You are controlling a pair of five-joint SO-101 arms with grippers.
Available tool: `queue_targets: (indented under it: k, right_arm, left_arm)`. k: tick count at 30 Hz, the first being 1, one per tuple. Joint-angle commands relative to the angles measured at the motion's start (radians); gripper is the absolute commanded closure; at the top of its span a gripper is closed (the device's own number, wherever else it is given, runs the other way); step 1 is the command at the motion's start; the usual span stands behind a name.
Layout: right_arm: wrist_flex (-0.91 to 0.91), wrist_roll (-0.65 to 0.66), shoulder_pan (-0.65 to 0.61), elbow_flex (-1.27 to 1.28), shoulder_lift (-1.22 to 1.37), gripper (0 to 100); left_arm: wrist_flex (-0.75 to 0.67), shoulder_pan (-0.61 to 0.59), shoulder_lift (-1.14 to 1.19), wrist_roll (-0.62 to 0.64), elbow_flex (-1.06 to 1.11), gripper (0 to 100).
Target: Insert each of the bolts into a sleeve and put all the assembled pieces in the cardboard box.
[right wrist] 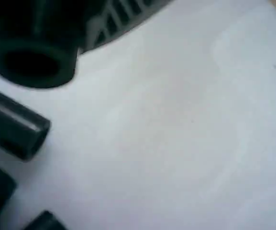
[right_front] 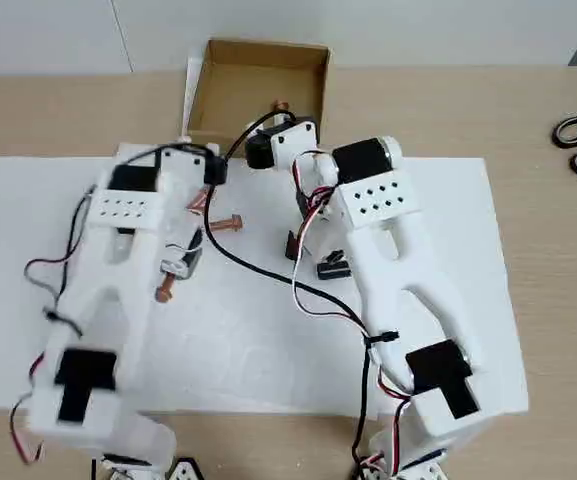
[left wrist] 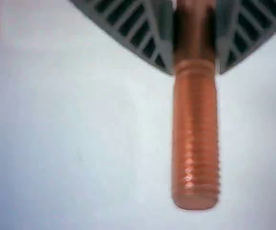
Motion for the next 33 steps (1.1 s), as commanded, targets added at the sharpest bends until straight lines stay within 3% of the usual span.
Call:
queue_targets:
  k: [1, 5, 10, 19, 23, 28, 33]
  right_arm:
    - [0.008, 0.009, 0.065, -0.009, -0.143, 99.5]
    - [0.008, 0.008, 0.166, -0.005, -0.285, 99.5]
    - [0.008, 0.008, 0.260, -0.005, -0.417, 99.5]
    - [0.010, 0.008, 0.308, -0.003, -0.538, 99.5]
    - [0.010, 0.008, 0.305, -0.003, -0.545, 99.5]
    - [0.010, 0.008, 0.302, -0.003, -0.547, 99.5]
    - [0.016, 0.008, 0.303, -0.003, -0.549, 99.5]
  left_arm:
    - [0.021, -0.002, -0.178, -0.094, -0.045, 100]
    - [-0.011, 0.005, -0.265, -0.238, 0.030, 100]
    - [-0.176, -0.002, -0.264, -0.519, 0.206, 100]
    - [-0.384, 0.008, -0.186, -0.950, 0.377, 100]
    - [-0.430, 0.012, -0.129, -1.033, 0.366, 100]
    - [-0.514, 0.021, -0.089, -1.039, 0.363, 99]
    - [-0.516, 0.020, -0.087, -1.011, 0.364, 85]
